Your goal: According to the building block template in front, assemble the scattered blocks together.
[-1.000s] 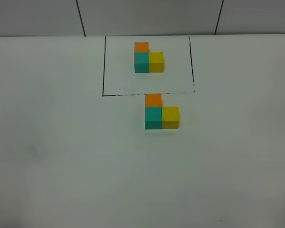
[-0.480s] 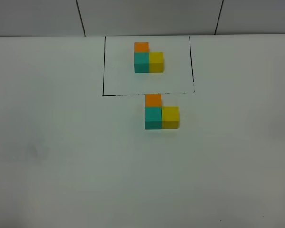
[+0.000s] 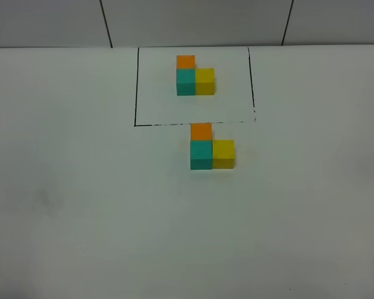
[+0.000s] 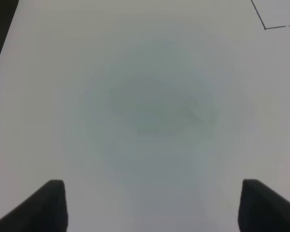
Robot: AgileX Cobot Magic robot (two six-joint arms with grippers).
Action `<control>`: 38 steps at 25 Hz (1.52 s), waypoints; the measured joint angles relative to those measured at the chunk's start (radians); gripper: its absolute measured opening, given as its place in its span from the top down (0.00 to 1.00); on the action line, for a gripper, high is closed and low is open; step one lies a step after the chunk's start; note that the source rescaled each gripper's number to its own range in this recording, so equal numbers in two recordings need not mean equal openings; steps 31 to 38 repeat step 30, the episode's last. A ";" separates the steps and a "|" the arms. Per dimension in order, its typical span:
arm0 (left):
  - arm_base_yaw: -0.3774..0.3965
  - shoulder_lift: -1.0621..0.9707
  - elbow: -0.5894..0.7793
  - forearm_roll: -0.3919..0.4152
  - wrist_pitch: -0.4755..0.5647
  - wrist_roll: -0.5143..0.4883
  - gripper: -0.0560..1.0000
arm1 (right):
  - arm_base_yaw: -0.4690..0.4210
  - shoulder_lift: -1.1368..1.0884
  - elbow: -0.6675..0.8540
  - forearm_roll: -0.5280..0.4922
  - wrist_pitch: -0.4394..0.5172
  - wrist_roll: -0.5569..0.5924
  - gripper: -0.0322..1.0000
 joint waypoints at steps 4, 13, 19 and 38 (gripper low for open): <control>0.000 0.000 0.000 0.000 0.000 0.000 0.33 | 0.000 0.000 0.000 0.000 0.000 0.001 0.01; 0.000 0.000 0.000 0.000 0.000 0.000 0.33 | 0.000 0.000 0.000 0.000 0.000 0.003 0.05; 0.000 0.000 0.000 0.000 0.000 0.000 0.33 | 0.000 0.000 0.000 0.000 0.000 0.003 0.08; 0.000 0.000 0.000 0.000 0.000 0.000 0.33 | 0.000 0.000 0.000 0.000 0.000 0.004 0.12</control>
